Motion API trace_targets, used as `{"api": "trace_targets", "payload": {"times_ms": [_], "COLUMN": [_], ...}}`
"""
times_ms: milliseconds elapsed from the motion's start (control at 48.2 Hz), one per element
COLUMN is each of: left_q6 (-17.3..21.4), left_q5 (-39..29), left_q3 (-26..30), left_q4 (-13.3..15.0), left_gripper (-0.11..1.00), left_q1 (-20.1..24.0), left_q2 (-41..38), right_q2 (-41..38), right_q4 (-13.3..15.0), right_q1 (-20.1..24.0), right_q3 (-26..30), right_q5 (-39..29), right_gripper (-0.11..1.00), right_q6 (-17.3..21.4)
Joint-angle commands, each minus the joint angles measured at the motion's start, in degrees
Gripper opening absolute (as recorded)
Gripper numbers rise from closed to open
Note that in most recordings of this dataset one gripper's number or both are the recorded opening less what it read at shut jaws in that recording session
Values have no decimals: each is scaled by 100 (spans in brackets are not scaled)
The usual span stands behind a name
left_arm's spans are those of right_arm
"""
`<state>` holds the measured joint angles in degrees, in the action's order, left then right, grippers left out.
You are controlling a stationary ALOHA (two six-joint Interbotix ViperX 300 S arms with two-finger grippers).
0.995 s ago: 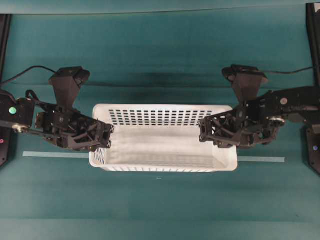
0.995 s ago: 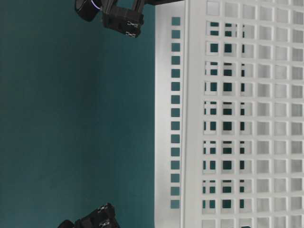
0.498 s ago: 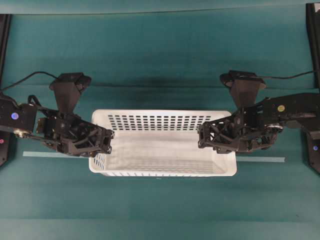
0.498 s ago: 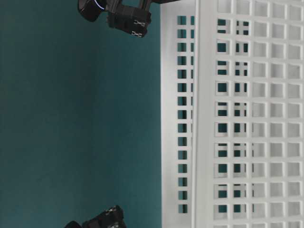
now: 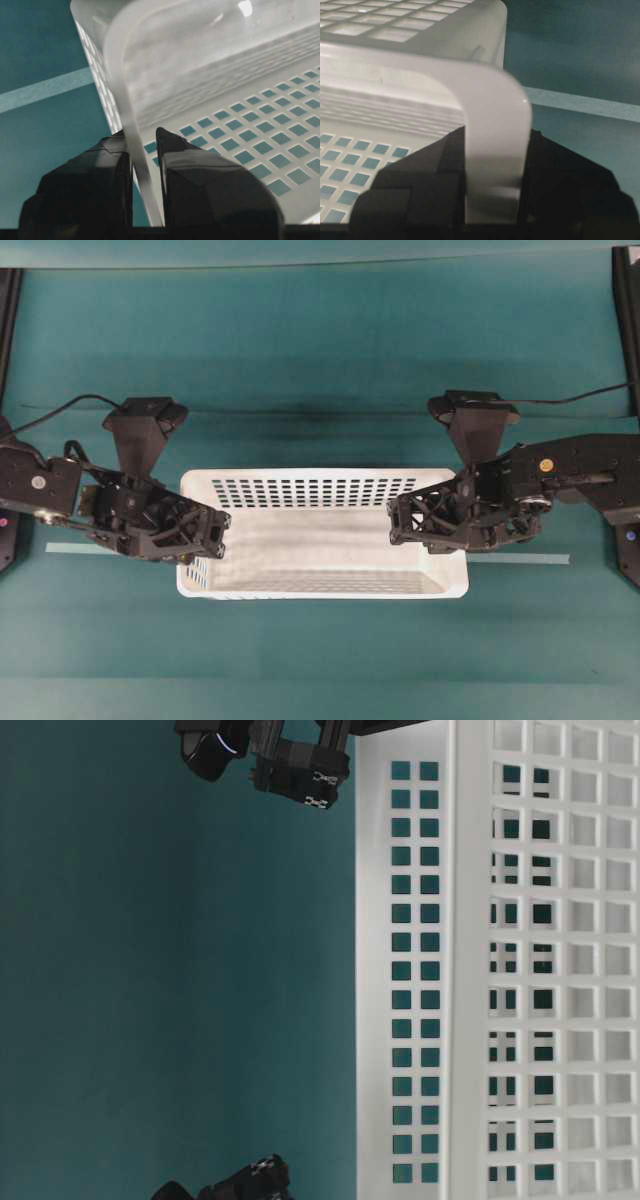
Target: Lift the white basket with both hands.
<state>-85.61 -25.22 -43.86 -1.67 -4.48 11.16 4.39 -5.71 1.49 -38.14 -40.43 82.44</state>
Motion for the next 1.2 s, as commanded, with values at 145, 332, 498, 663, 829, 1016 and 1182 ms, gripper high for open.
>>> {"api": "trace_targets", "payload": {"times_ms": [145,332,498,663,829,1016,1182], "left_q6": [176,352,492,809,835,844,817], "left_q5": [62,18,26,26,53,53,35], "left_q3": [132,141,141,167,185,167,167], "left_q4": [-79,-79,-79,-79,-79,-79,-70], "left_gripper": [6,6,6,6,6,33,83], "left_q1": [105,158,229,229,272,334,308], "left_q2": [-141,-114,-97,-62,-53,0,0], "right_q2": [-62,-105,-123,-123,-132,-114,-79], "right_q4": [18,26,18,18,26,70,255], "right_q1": [88,88,97,97,79,35,-9], "right_q3": [70,70,70,70,79,62,26], "right_q5": [97,237,246,246,246,281,246], "right_gripper": [17,17,17,17,18,46,84], "right_q6": [-44,-44,-35,-44,-18,264,290]}}
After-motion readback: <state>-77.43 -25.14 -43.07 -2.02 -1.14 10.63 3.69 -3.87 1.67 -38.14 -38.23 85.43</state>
